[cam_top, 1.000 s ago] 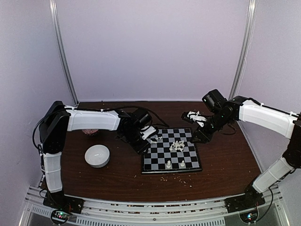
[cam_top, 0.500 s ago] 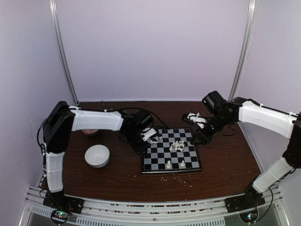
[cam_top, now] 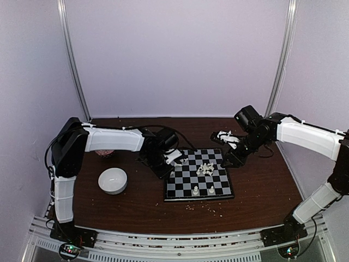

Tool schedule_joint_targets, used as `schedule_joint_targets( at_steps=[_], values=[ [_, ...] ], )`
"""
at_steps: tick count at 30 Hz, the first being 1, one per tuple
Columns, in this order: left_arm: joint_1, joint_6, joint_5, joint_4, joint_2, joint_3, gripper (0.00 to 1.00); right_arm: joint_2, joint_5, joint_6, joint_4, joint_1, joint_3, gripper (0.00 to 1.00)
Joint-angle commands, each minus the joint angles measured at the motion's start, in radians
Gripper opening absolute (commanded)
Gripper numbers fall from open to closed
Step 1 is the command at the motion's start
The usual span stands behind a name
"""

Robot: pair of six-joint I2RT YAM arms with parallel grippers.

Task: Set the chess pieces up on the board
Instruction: Pick up the king from the chessboard, then pass from the left arm to the right

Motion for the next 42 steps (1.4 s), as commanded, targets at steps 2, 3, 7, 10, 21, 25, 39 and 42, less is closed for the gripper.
schedule_joint_targets(
  at_steps=[2,3,7,10,21,25,39,42],
  values=[
    [-0.001,0.014,0.0,0.004,0.0,0.027,0.13,0.003,-0.016,0.005,0.007,-0.004,-0.001,0.4],
    [-0.001,0.013,-0.005,0.007,-0.004,0.027,0.13,0.002,-0.019,0.009,0.007,-0.005,0.002,0.39],
    [-0.001,0.007,0.012,0.068,-0.096,-0.026,0.11,-0.003,-0.114,0.083,0.026,-0.063,0.022,0.39],
    [-0.001,-0.015,0.064,0.181,-0.199,-0.108,0.13,0.018,-0.26,0.166,0.059,-0.151,0.053,0.45],
    [-0.042,-0.069,0.208,0.45,-0.334,-0.247,0.13,0.355,-0.744,0.263,-0.095,-0.116,0.284,0.6],
    [-0.052,-0.069,0.227,0.448,-0.334,-0.236,0.13,0.402,-0.811,0.253,-0.122,-0.064,0.32,0.6],
    [-0.091,-0.033,0.243,0.44,-0.308,-0.187,0.14,0.486,-0.908,0.417,0.021,0.002,0.305,0.51],
    [-0.094,-0.032,0.25,0.441,-0.307,-0.184,0.14,0.494,-0.913,0.42,0.023,0.004,0.308,0.48]
  ],
)
